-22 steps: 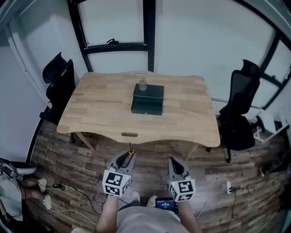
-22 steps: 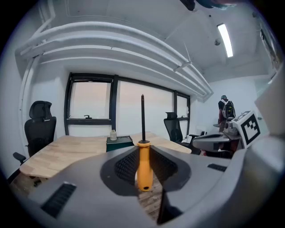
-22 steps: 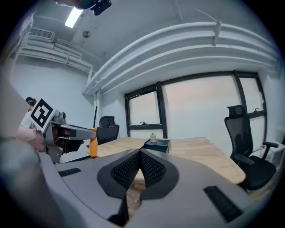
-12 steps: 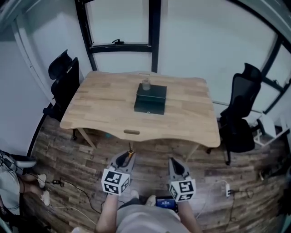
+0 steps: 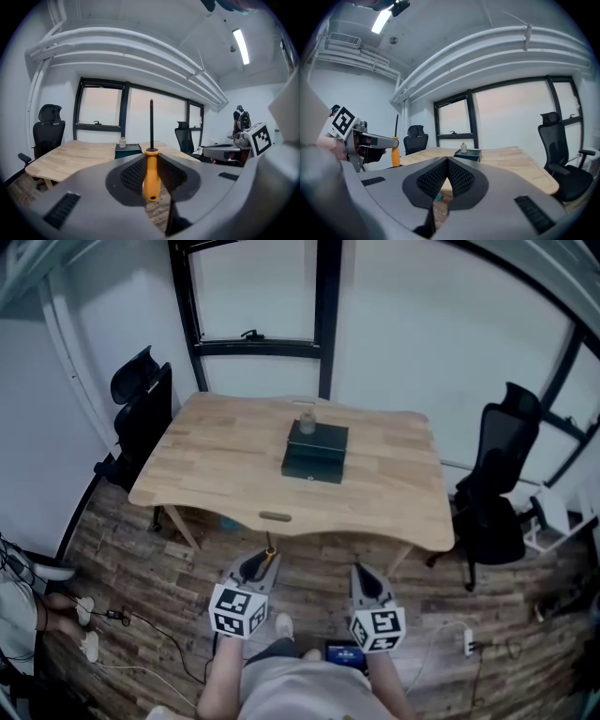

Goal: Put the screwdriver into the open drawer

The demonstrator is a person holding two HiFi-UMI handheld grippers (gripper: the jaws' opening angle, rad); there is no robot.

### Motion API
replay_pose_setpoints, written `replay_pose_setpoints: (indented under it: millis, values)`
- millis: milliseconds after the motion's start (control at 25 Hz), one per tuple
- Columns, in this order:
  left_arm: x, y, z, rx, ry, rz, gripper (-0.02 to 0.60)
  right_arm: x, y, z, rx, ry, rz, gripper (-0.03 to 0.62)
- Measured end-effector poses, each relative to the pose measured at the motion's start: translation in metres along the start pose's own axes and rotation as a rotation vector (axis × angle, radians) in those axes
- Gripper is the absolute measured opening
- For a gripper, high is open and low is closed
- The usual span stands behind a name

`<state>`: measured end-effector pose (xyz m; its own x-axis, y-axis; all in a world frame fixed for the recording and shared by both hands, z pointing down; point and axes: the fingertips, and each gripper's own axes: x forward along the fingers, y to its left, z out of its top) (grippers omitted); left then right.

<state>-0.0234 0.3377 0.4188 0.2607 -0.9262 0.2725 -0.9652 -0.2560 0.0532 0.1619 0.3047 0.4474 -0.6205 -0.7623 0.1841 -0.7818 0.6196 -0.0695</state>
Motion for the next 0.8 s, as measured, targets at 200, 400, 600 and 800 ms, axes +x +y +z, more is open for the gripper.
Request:
replay_pose_setpoints:
  millis: [200, 400, 600, 800]
  values:
    - [0.017, 0.002, -0.001, -0.006, 0.005, -0.012, 0.072, 0.007, -0.013, 0.002, -0.012, -0.004, -0.014, -0.002]
    - [0.041, 0.006, -0.002, -0.017, 0.009, -0.024, 0.072, 0.022, -0.03, 0.003, -0.016, 0.003, -0.026, -0.002]
    - [0.078, 0.025, 0.001, -0.032, 0.016, -0.025, 0.072, 0.058, -0.048, 0.004, -0.016, 0.022, -0.028, -0.002]
    - [0.128, 0.052, 0.016, -0.024, 0.018, -0.043, 0.072, 0.111, -0.069, 0.009, -0.011, 0.036, -0.038, -0.002]
